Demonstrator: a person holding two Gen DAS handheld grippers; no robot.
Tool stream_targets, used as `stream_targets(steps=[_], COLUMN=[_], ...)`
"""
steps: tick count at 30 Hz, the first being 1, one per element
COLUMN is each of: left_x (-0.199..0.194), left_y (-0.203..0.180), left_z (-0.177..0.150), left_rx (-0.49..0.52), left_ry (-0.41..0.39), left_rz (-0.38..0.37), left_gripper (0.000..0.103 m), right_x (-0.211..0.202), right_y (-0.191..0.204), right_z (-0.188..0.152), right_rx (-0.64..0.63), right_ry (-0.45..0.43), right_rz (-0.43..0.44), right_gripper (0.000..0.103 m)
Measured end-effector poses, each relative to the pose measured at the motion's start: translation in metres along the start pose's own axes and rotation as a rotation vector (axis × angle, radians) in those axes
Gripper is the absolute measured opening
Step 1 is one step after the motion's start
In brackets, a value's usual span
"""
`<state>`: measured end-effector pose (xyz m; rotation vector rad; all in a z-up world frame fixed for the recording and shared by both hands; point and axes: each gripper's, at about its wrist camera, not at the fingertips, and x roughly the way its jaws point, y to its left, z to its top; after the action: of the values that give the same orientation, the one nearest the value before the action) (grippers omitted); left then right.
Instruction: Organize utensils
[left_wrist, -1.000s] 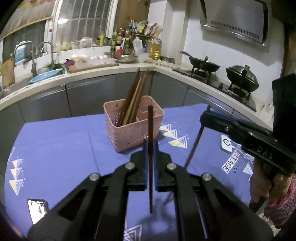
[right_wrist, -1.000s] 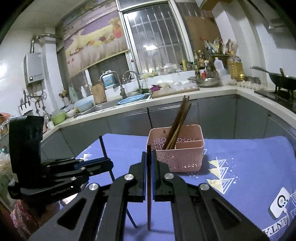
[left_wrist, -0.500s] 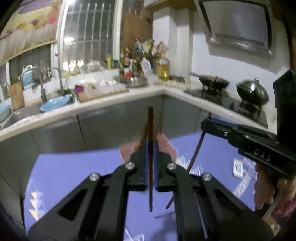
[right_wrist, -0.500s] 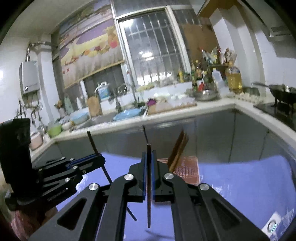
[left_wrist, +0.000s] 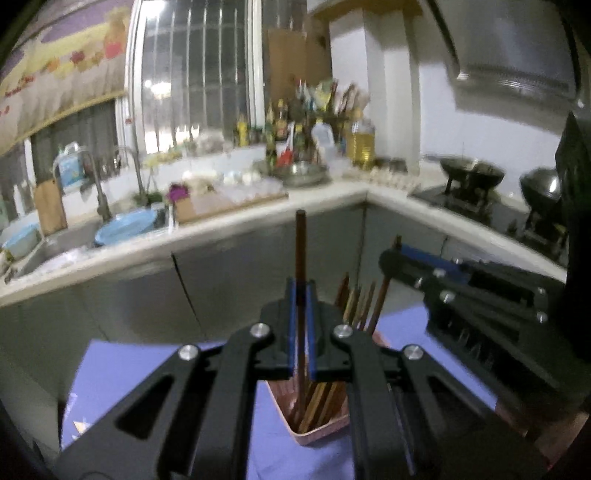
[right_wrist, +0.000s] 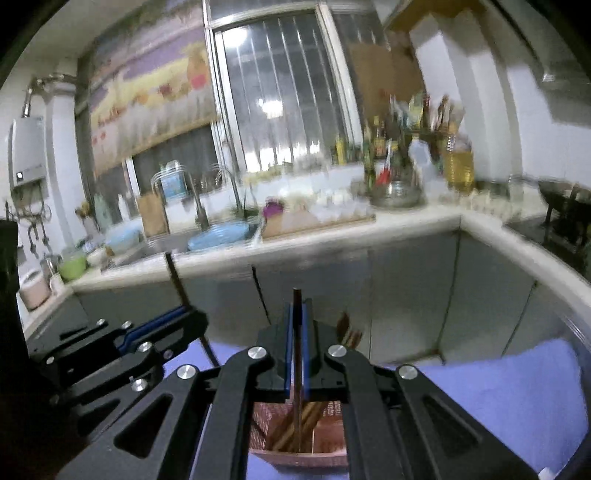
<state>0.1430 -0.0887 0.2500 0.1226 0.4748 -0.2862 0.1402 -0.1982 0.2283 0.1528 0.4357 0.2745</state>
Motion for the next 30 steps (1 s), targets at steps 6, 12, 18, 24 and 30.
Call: stream_targets(steps=[6, 12, 18, 24, 30], left_x=[0.031, -0.016, -0.067, -0.086, -0.095], left_y=[0.009, 0.033, 0.04, 0.032, 0.008], left_z=[-0.034, -0.041, -0.086, -0.151, -0.184], left_rx=[-0.033, -0.144, -0.201, -0.207, -0.121], left_ry=[0.11, 0.018, -0.016, 0.087, 0.153], left_rz=[0.056, 0.055, 0.104, 0.155, 0.199], left_gripper=[0.048, 0.048, 0.062, 0.062, 0.079], right_x=[0.015, -0.036, -0.076, -0.096, -0.122], right_y=[-0.008, -0.013, -0.031, -0.042, -0.032], right_z=[-0.026, -0.036, -0.107, -0.193, -0.218], right_rx=[0.049, 0.122, 0.293, 0.51, 0.511], right_ry=[0.082, -0.023, 0.037, 0.176, 0.214], right_rz=[0.025, 0.064, 0.121, 0.148, 0.129], right_gripper=[0.028, 0.051, 0.059, 0.059, 0.059])
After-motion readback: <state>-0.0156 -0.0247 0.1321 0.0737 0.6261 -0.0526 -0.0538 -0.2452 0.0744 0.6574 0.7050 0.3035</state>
